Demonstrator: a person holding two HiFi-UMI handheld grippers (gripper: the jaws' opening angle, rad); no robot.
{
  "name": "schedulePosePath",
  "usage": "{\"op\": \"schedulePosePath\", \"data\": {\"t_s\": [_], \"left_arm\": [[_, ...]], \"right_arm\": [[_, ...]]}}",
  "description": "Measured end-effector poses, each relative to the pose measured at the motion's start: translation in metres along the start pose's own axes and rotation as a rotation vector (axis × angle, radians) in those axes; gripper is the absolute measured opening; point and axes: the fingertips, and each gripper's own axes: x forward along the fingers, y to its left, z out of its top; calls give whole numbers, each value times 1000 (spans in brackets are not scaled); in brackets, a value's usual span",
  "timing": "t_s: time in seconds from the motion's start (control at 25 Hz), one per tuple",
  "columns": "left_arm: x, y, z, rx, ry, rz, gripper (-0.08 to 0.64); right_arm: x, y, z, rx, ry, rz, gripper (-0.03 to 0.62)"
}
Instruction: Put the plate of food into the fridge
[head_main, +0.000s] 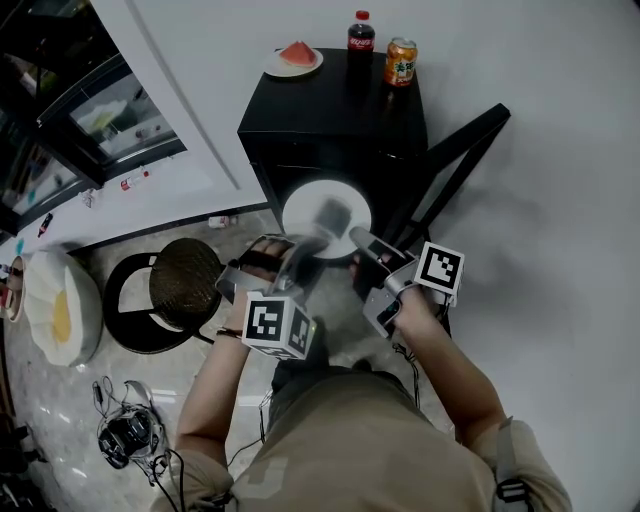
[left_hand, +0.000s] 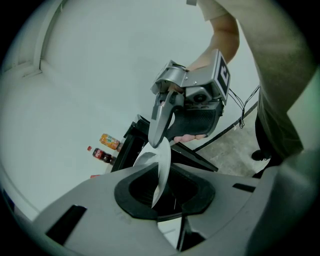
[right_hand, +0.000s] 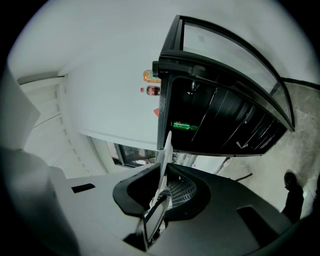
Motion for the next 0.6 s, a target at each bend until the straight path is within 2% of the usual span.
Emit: {"op": "schedulePosePath", "data": {"t_s": [0.6], "left_arm": [[10, -47, -21, -55, 15, -33, 55]], "right_arm": [[-2, -47, -25, 22, 25, -80, 44]]}}
